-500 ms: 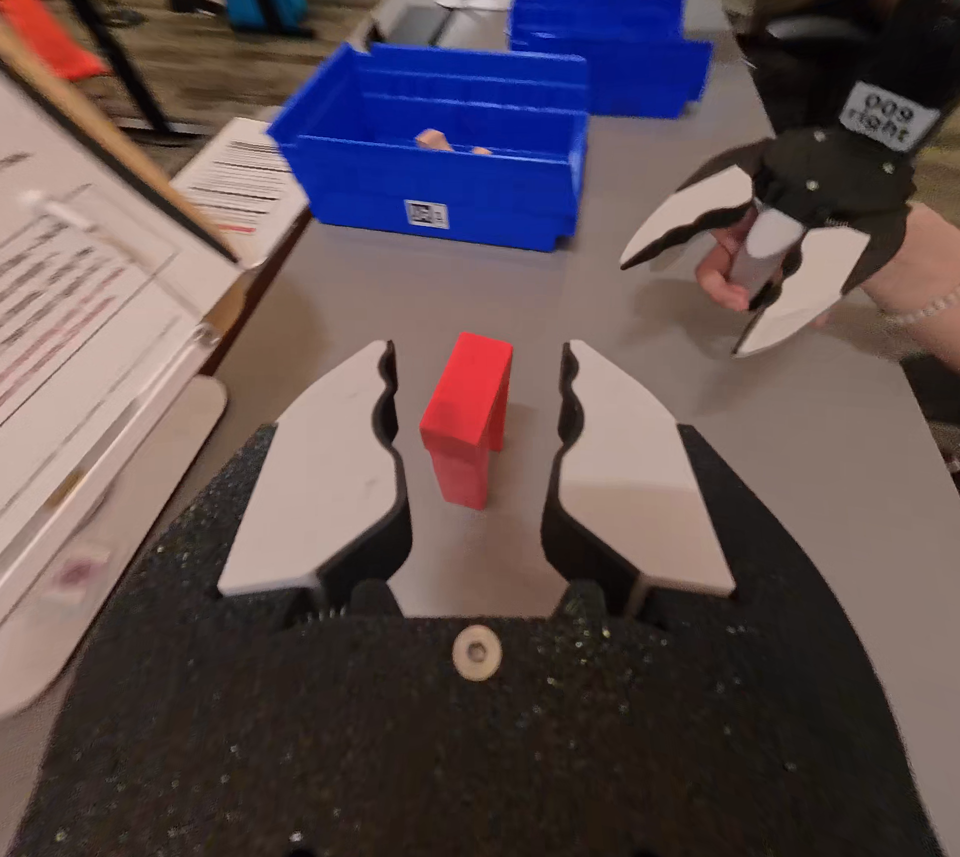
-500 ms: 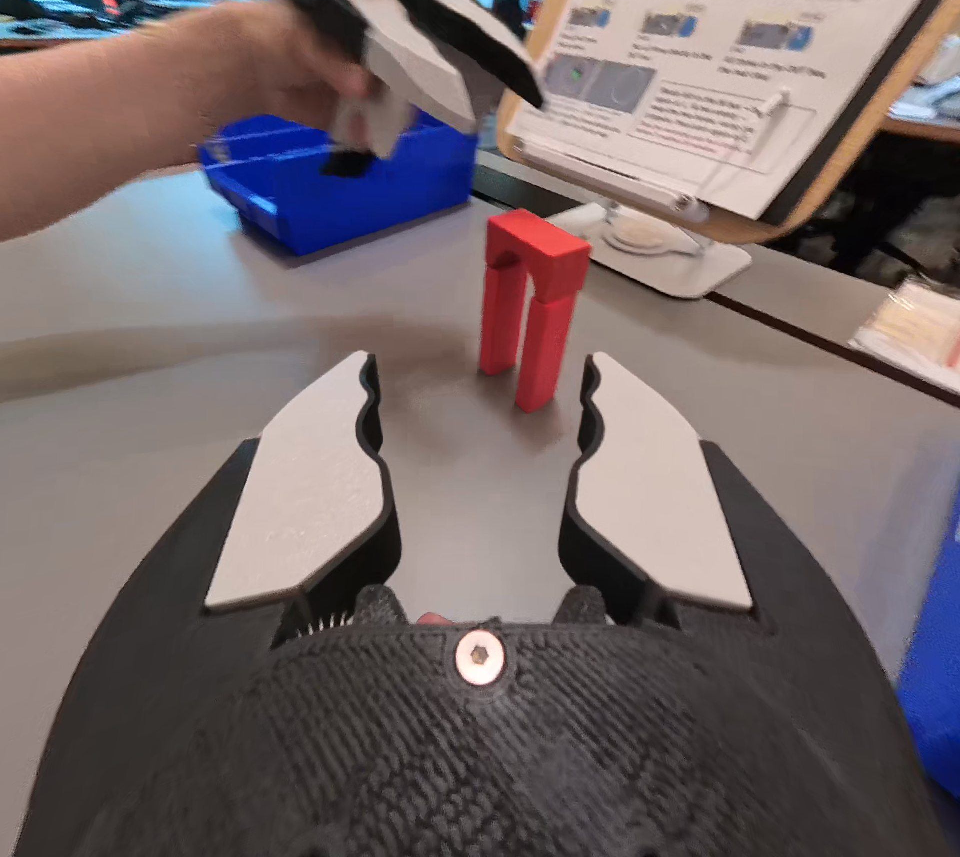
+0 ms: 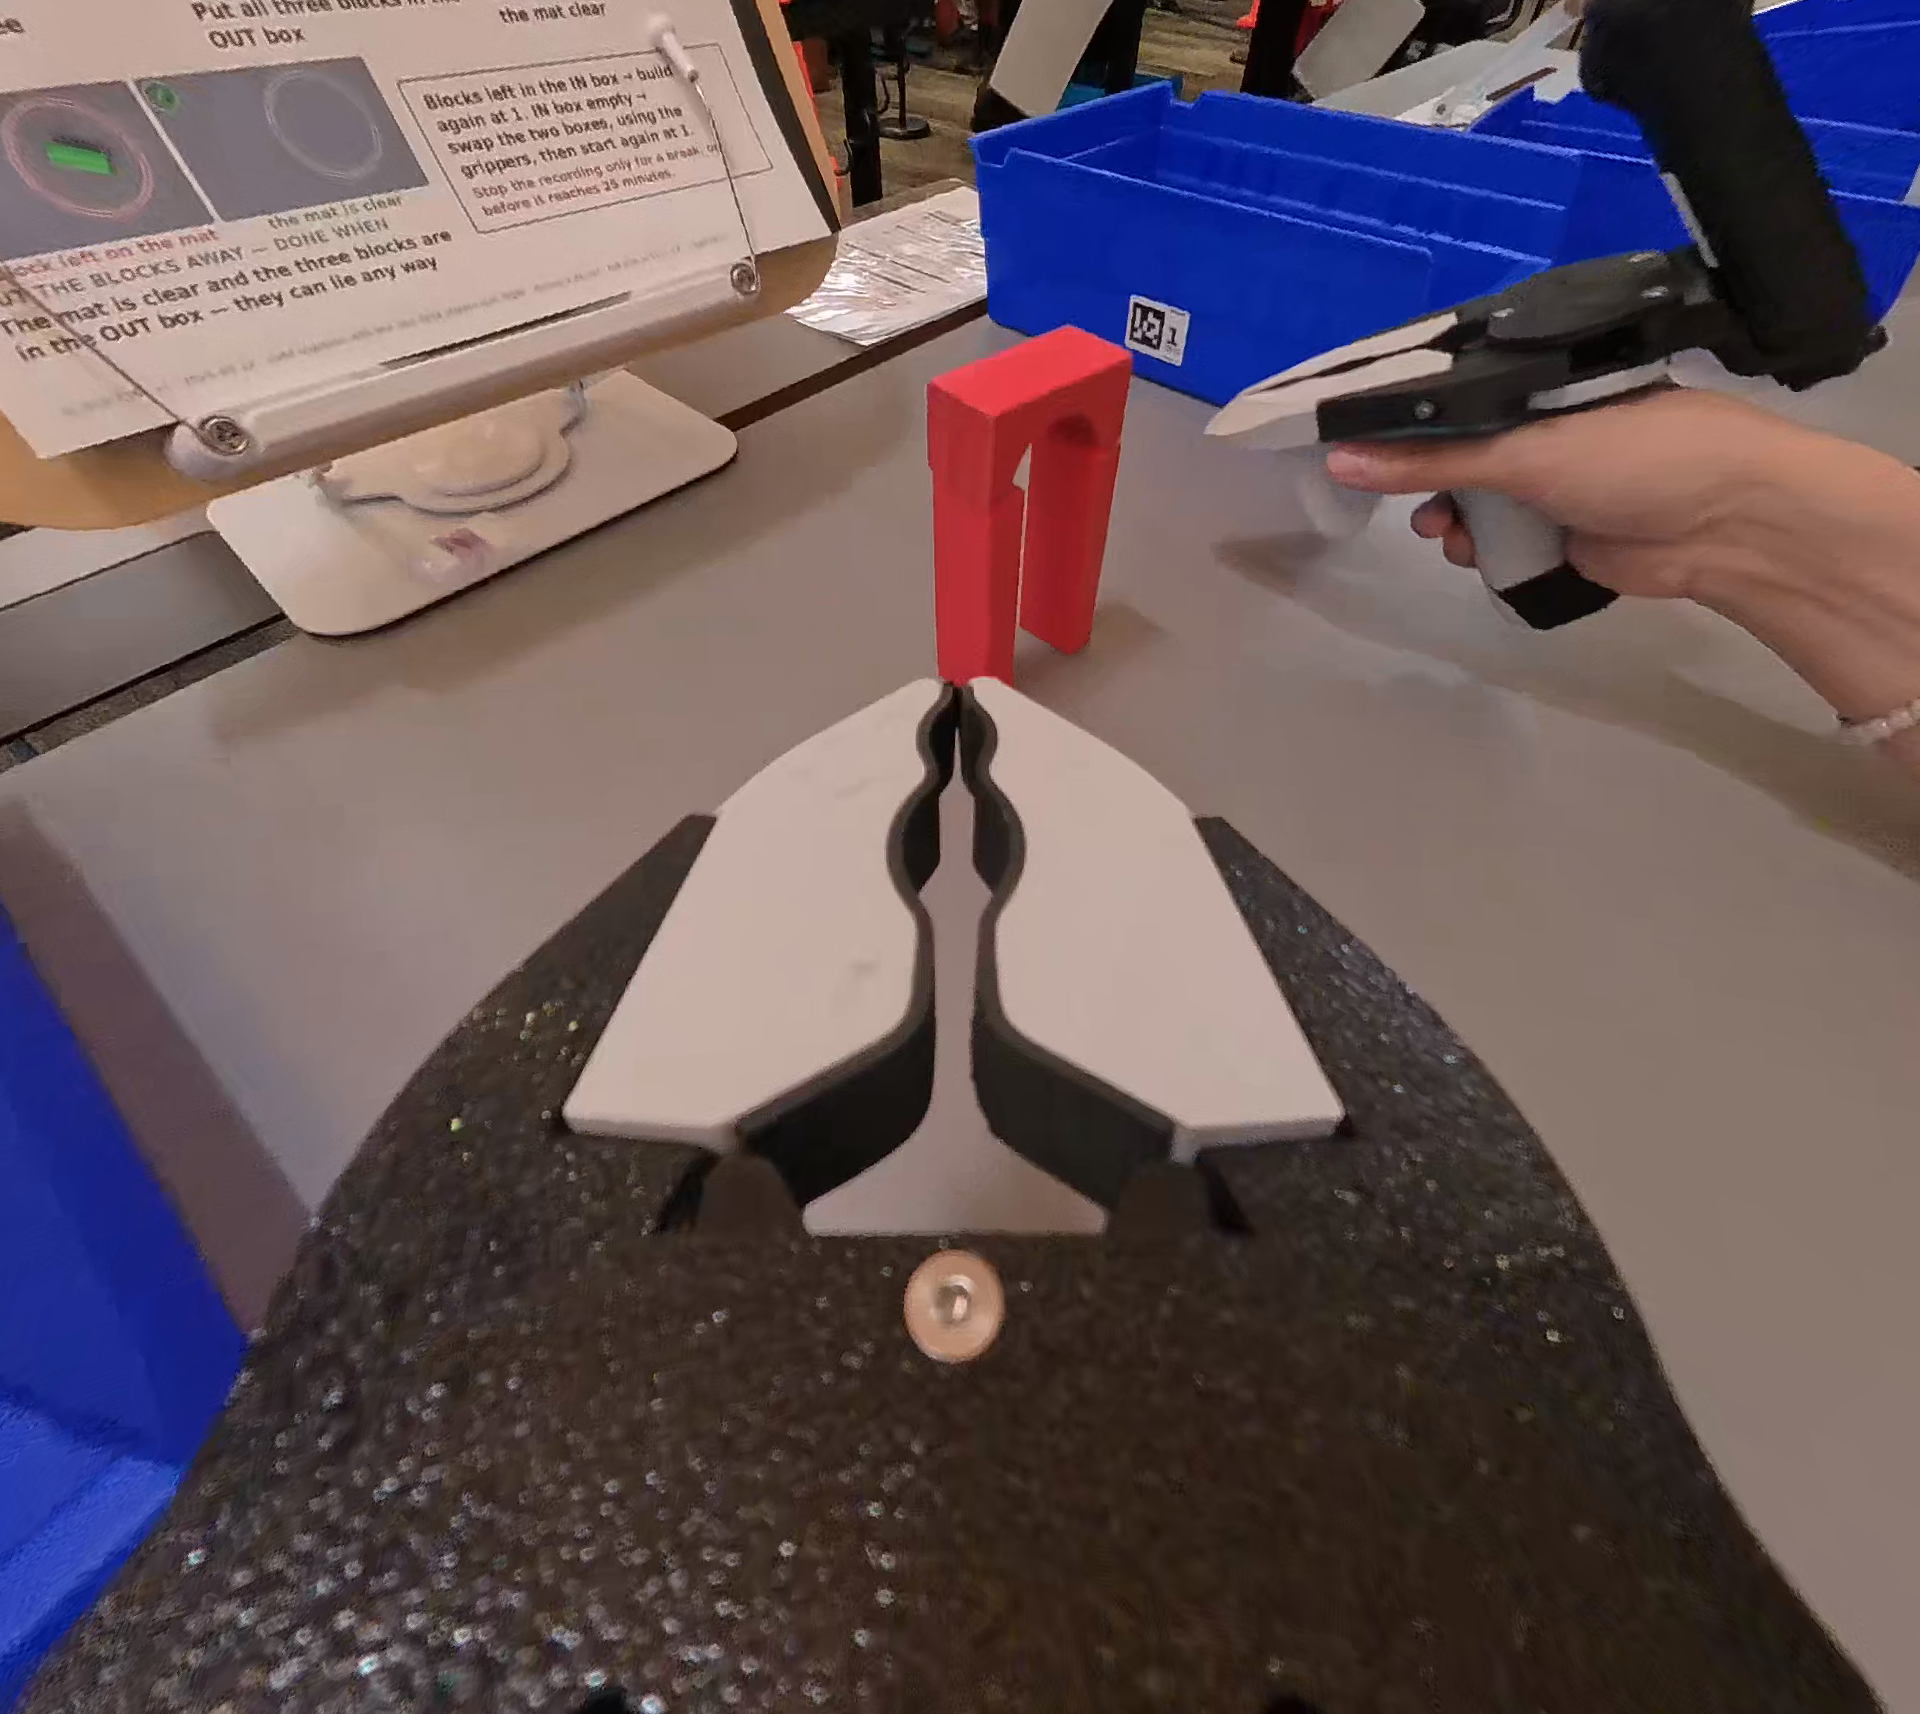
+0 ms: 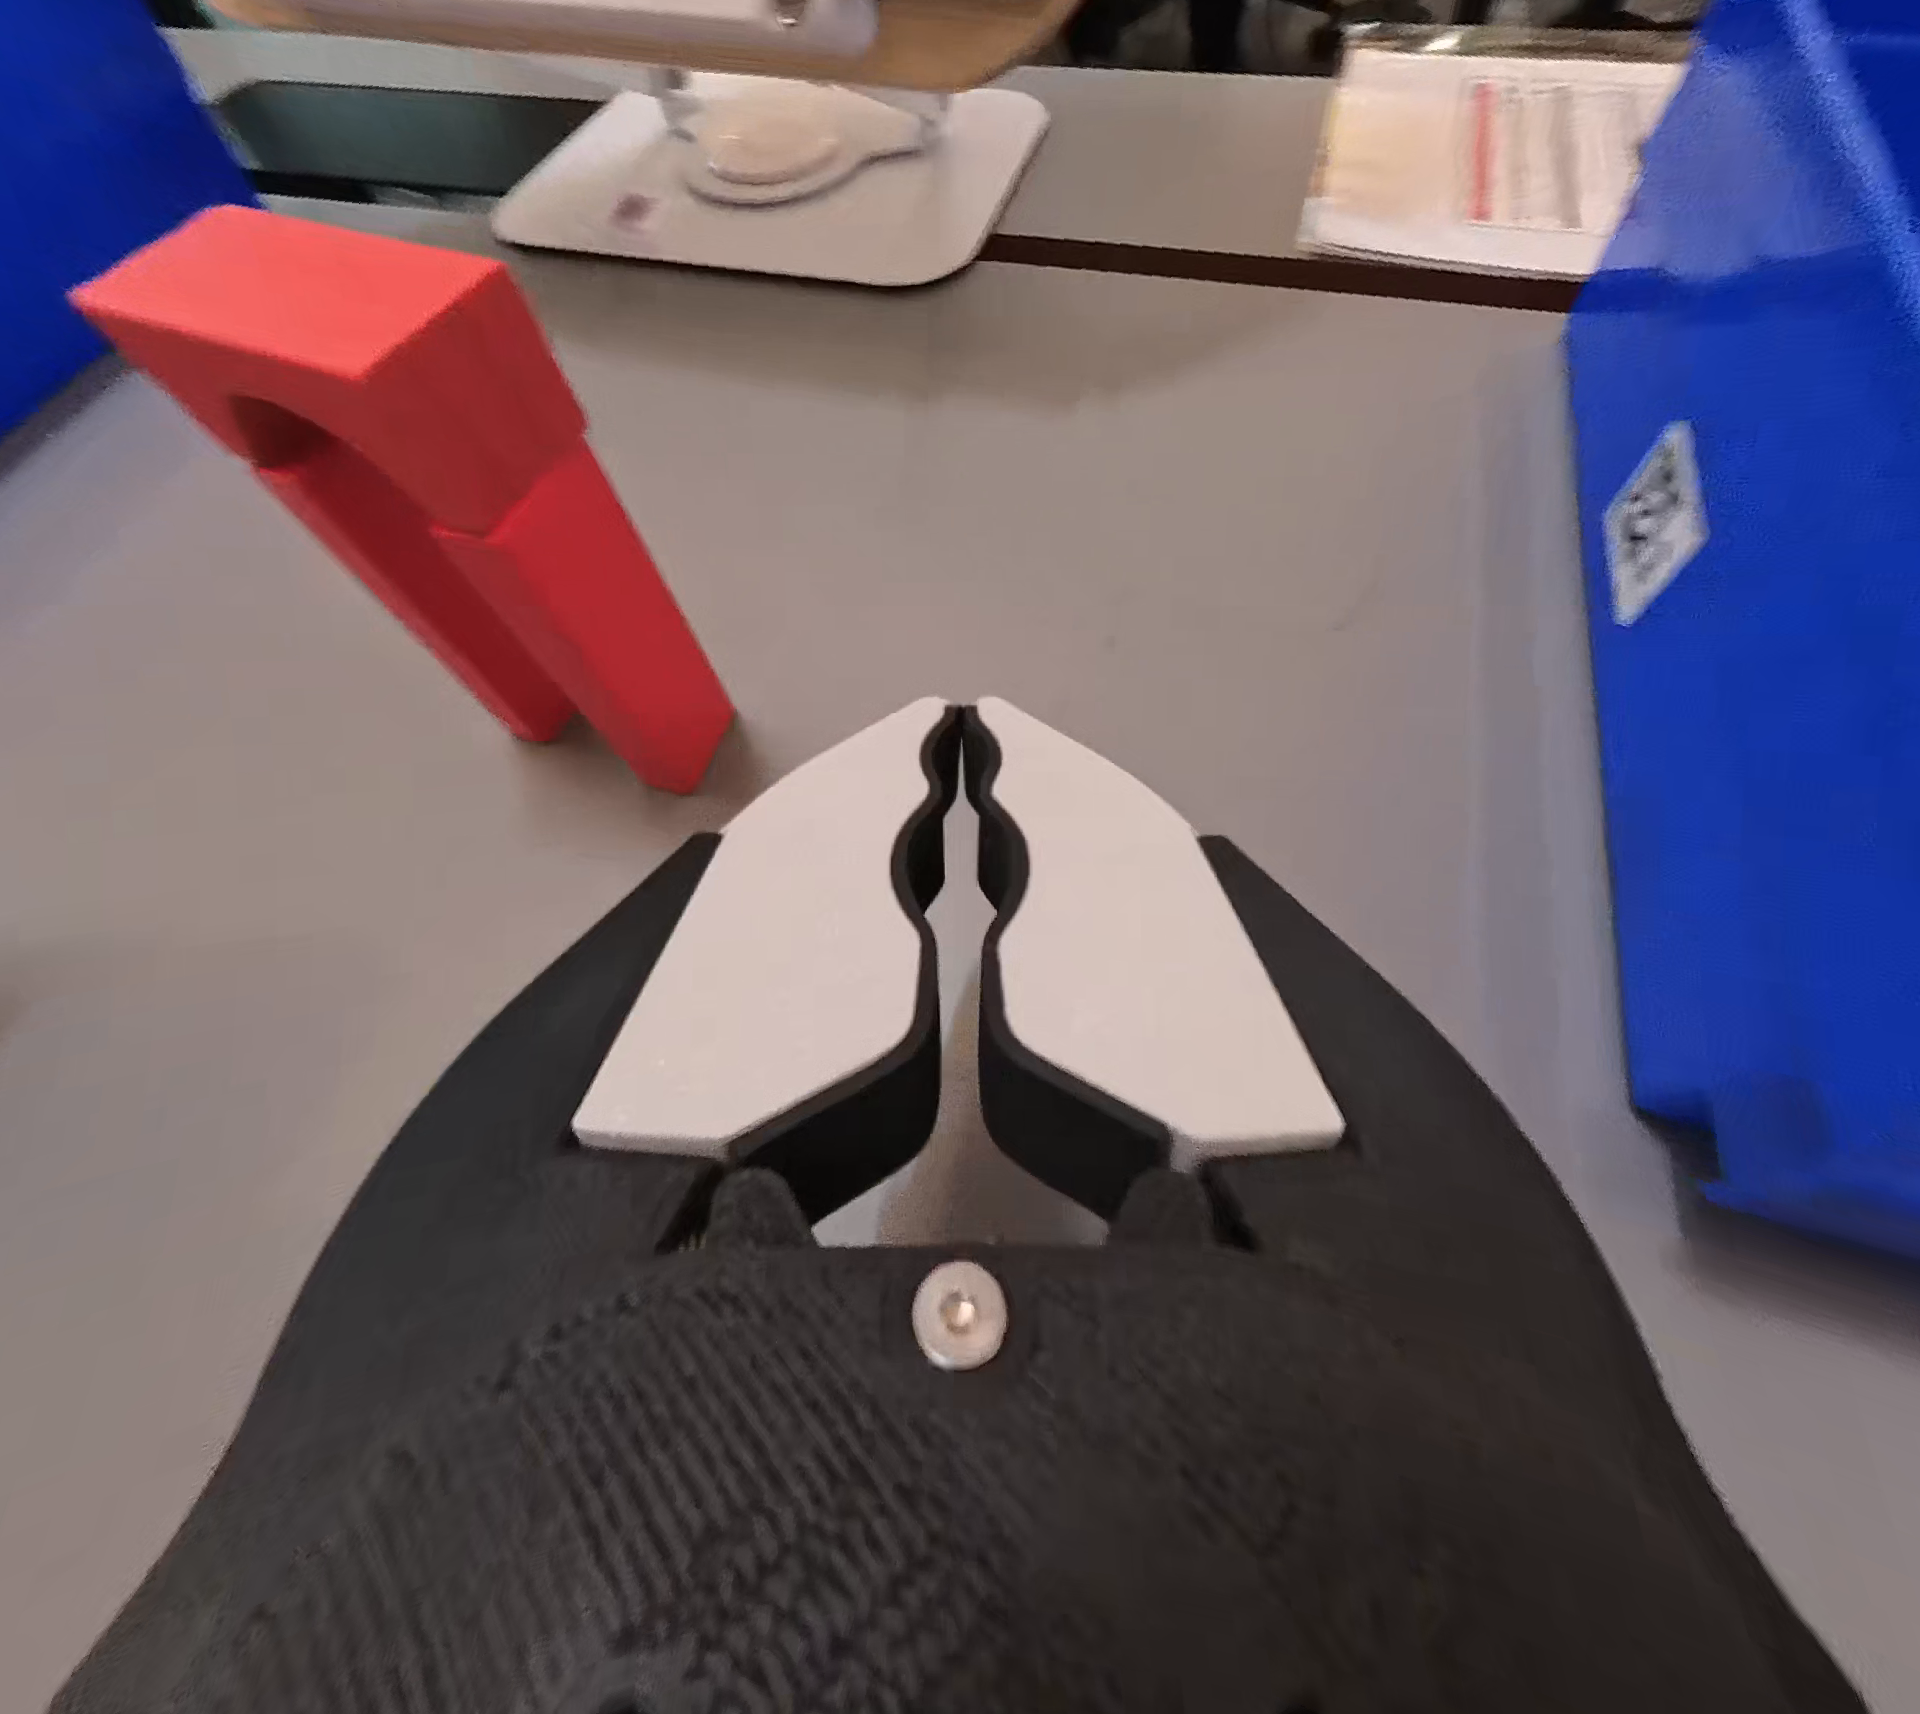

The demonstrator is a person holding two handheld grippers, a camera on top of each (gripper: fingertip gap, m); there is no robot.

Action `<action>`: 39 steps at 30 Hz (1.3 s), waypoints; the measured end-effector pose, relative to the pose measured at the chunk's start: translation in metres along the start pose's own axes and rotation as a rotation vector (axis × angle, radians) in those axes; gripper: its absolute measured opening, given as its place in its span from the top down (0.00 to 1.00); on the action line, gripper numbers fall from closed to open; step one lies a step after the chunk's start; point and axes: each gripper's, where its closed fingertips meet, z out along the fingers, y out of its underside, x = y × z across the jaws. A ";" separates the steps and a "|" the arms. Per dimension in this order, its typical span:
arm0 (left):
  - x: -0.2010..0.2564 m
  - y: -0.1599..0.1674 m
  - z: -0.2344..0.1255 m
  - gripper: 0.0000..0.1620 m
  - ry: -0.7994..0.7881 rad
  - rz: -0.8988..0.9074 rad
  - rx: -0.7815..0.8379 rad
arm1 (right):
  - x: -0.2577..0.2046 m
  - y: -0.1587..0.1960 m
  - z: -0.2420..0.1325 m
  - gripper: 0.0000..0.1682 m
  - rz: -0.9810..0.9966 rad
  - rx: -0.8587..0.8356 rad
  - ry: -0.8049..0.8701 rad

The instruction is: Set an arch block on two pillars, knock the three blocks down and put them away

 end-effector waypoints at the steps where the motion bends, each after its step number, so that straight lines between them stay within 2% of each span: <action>1: 0.001 0.002 -0.003 1.00 0.003 0.005 -0.001 | 0.006 -0.001 0.001 1.00 -0.004 0.001 0.060; 3: 0.005 0.005 -0.009 1.00 0.021 0.012 -0.007 | 0.011 -0.004 0.002 1.00 -0.007 -0.003 0.130; 10: 0.005 0.012 -0.027 1.00 0.043 -0.040 0.026 | -0.014 -0.023 0.017 1.00 -0.008 -0.017 0.157; 12: 0.003 0.015 -0.031 1.00 0.046 -0.058 0.021 | -0.034 -0.026 0.028 1.00 -0.005 -0.034 0.121; 14: -0.004 0.013 -0.036 0.99 0.025 -0.070 0.023 | -0.073 -0.037 0.038 1.00 -0.031 0.003 0.016; 16: -0.006 0.009 -0.040 0.99 0.028 -0.072 0.042 | -0.116 -0.039 0.042 1.00 -0.160 0.018 -0.099; 20: -0.010 0.009 -0.046 0.98 0.036 -0.099 0.052 | -0.139 -0.035 0.039 1.00 -0.327 -0.013 -0.059; 32: -0.009 0.016 -0.043 0.97 0.067 -0.124 0.027 | -0.121 -0.042 0.011 0.99 -0.349 0.021 -0.074; 36: -0.008 0.019 -0.041 0.97 0.074 -0.127 0.016 | -0.112 -0.040 0.006 0.91 -0.343 0.034 -0.095; 39: -0.007 0.021 -0.040 0.96 0.076 -0.123 0.003 | -0.101 -0.032 0.007 0.76 -0.404 0.013 -0.101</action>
